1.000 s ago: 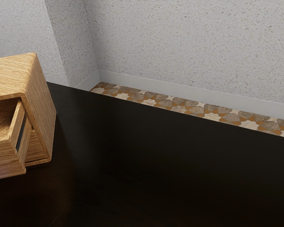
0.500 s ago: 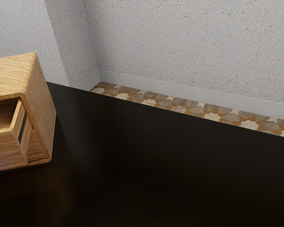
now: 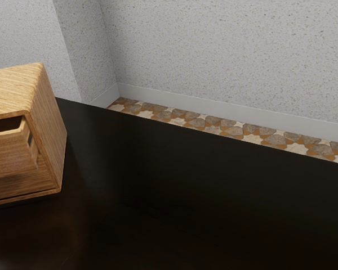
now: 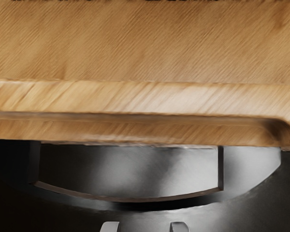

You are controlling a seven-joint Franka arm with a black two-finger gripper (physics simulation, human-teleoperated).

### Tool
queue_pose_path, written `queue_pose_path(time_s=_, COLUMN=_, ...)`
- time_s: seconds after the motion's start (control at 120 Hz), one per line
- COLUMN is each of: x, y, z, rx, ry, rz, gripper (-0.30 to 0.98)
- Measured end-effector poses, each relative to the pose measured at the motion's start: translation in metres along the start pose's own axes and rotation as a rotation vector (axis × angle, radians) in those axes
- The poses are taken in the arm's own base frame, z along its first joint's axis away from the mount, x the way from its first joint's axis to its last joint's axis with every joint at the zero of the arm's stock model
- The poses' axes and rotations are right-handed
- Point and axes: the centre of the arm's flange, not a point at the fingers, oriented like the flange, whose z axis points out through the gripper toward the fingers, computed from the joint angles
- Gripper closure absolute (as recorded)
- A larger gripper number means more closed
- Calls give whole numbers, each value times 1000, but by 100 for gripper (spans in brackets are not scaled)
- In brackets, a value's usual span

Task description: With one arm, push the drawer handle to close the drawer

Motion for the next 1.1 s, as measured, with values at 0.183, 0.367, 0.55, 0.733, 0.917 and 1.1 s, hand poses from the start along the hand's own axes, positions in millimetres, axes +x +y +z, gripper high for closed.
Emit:
queue_pose_path(time_s=0.183, x=27, y=1, z=-1, rx=-6, ry=38, rz=0, gripper=65)
queue_pose_path(time_s=0.367, x=45, y=-4, z=5, rx=-13, ry=53, rz=-4, gripper=66)
queue_pose_path(time_s=0.55, x=56, y=-12, z=9, rx=-18, ry=67, rz=-4, gripper=67)
queue_pose_path(time_s=0.733, x=64, y=-14, z=7, rx=-23, ry=89, rz=5, gripper=66)
queue_pose_path(time_s=0.917, x=16, y=51, z=-16, rx=-93, ry=48, rz=89, gripper=46)
queue_pose_path(time_s=1.1, x=48, y=268, z=-105, rx=-220, ry=-40, rz=448, gripper=20)
